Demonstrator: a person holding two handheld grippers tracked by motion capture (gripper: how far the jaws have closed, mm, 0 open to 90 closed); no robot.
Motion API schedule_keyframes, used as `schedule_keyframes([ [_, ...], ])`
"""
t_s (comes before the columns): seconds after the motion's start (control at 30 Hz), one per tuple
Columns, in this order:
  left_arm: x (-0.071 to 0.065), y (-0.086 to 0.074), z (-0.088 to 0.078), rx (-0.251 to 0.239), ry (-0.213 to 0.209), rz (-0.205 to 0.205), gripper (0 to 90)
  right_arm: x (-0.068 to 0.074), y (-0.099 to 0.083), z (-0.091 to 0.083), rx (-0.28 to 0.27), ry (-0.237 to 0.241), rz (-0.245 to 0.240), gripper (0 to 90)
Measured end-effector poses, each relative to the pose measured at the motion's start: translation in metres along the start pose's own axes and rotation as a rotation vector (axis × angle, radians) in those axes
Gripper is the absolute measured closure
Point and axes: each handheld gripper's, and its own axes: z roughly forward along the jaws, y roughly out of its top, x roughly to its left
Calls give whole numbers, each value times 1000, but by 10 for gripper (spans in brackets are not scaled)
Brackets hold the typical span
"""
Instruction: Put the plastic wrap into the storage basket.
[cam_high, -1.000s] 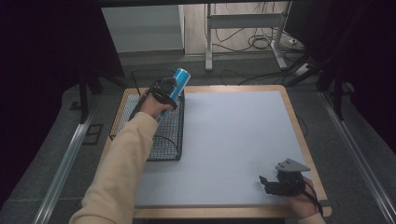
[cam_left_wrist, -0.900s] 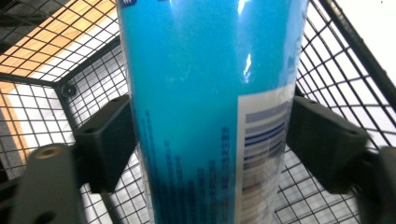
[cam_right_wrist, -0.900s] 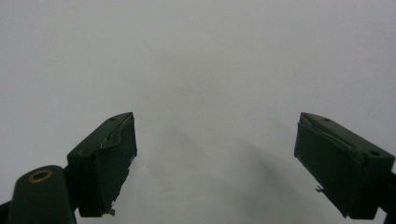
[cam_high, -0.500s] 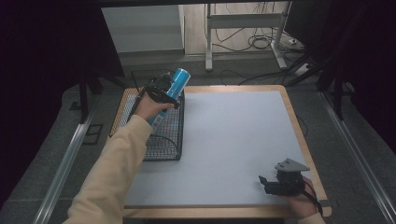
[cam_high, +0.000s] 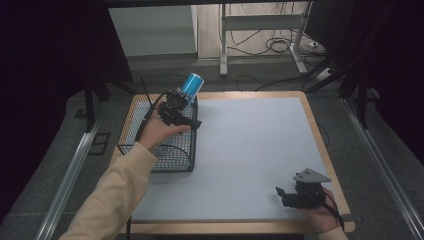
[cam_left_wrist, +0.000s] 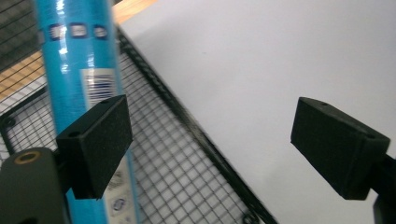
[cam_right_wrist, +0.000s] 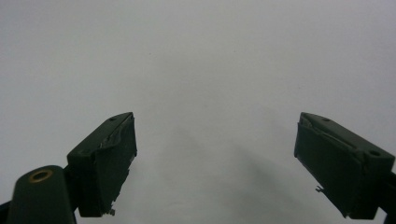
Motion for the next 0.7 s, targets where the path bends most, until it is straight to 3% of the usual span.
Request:
schedule_keyframes([
  [0.03,-12,-3,-3,-8,-26,26,129,0,0,0,0,0,2,132],
  [0.07,-12,-3,-3,-8,-26,26,131,0,0,0,-1,0,4,132],
  [0.1,-25,-7,-5,-20,-41,49,134,0,0,0,-1,0,6,132],
  [0.13,-25,-7,-5,-20,-41,49,135,0,0,0,-1,0,6,132],
  [0.17,-38,-11,-5,-31,-68,77,135,0,0,0,1,0,6,132],
  [0.23,-44,-13,-6,-36,-88,90,136,0,0,0,0,0,5,132],
  [0.27,-55,-18,-7,-58,-131,105,137,0,0,-1,-2,-1,2,132],
  [0.37,-66,-23,-5,-68,-163,124,147,0,0,-1,-3,-2,5,132],
  [0.4,-78,-30,-2,-72,-186,140,147,0,-1,-1,-2,-2,4,132],
  [0.5,-90,-38,3,-74,-205,160,148,0,-1,-1,-2,-3,3,132],
  [0.53,-101,-47,8,-74,-220,176,148,0,-1,-1,-2,-4,3,132],
  [0.7,-117,-65,17,-93,-239,195,167,0,-1,-1,-1,-4,3,132],
])
